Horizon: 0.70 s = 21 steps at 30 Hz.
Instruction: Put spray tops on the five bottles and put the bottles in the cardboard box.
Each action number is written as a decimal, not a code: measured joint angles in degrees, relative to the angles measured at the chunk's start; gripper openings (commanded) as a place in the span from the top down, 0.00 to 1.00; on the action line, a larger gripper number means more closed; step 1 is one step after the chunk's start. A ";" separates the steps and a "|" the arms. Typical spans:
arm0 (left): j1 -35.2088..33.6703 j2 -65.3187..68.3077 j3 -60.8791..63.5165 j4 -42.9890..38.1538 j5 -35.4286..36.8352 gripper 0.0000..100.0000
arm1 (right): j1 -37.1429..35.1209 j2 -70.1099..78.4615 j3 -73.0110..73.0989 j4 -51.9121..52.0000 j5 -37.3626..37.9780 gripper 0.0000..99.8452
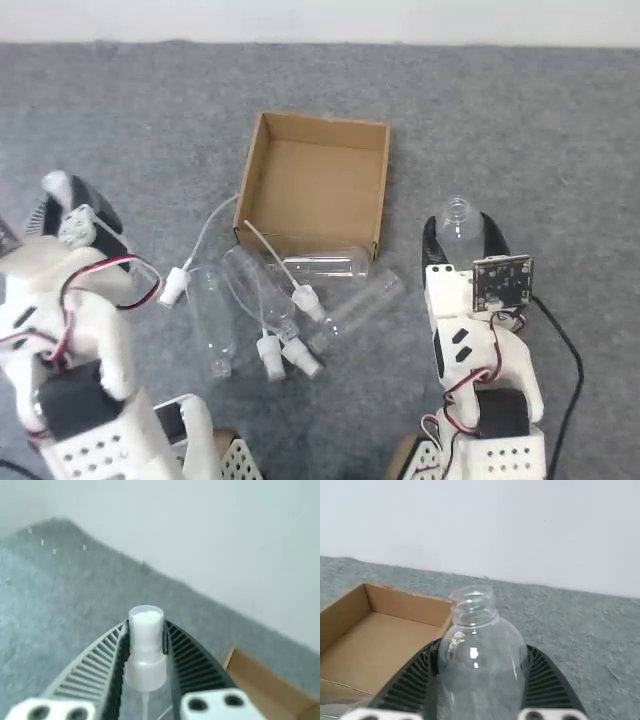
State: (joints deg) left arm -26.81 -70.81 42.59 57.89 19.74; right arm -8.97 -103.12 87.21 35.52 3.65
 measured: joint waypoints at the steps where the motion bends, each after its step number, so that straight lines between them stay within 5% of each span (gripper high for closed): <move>1: 0.62 -0.88 0.00 -0.44 0.44 0.99 | -0.88 0.00 -0.62 0.00 0.00 0.92; 13: 12.66 -14.86 3.87 -3.16 0.97 0.99 | -10.11 0.00 -2.73 0.00 0.00 0.92; 21: 13.98 -27.25 14.68 -11.43 7.03 0.99 | -18.90 0.00 -2.73 0.00 0.00 0.92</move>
State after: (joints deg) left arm -12.84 -98.07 57.27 46.46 26.77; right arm -27.87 -103.12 84.48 35.52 3.65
